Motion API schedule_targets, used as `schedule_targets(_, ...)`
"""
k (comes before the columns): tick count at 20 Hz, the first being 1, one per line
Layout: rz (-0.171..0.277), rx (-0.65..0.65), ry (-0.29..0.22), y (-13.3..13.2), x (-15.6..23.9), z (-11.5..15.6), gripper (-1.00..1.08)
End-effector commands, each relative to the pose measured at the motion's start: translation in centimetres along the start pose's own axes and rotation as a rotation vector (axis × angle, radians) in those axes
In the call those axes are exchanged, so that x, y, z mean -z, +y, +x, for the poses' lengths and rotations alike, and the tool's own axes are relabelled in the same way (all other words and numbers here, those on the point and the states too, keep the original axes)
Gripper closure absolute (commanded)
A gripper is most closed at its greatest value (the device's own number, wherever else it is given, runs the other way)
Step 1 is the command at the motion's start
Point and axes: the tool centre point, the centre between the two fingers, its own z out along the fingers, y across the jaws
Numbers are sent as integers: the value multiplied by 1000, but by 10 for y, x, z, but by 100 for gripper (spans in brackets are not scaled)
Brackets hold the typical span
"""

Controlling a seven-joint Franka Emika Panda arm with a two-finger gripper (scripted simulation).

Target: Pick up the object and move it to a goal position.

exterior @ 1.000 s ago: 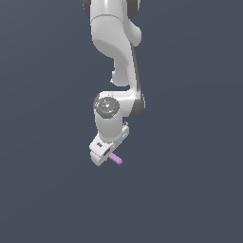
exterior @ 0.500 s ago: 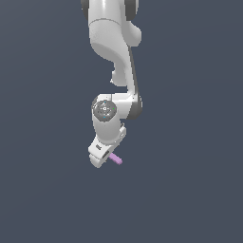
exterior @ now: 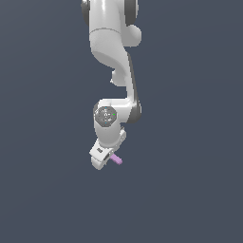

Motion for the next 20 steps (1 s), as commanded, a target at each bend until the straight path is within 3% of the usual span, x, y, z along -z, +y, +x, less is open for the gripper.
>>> schedule_targets(1,1,1,0,-1,-13,0,-92)
schedule_targets(8,1,2,0,0,-25,0,-92)
schedule_targets(9,1,2,0,0,-25,0,108)
schedule_targets(20,1,2,0,0,-25,0,108)
